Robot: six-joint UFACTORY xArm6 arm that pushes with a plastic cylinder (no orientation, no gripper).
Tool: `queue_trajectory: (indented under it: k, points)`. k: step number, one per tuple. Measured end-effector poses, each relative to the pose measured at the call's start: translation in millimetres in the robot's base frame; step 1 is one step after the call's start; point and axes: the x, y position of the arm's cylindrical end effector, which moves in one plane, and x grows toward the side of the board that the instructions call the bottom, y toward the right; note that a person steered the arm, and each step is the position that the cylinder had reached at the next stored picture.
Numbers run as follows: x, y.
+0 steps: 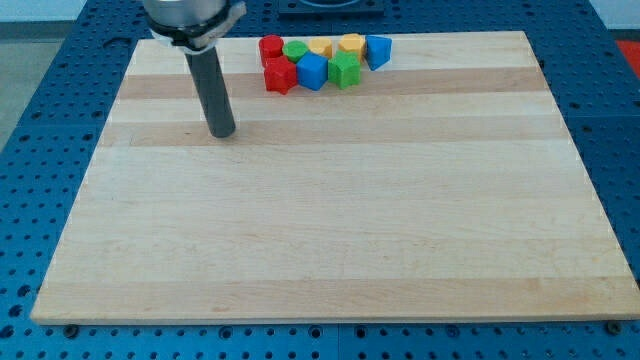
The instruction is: Move yellow hexagon along with green star slightly down
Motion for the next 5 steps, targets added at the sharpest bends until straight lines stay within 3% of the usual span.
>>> queue_trajectory:
  k: [3,5]
  points:
    - [-78,-69]
    - [-135,-85]
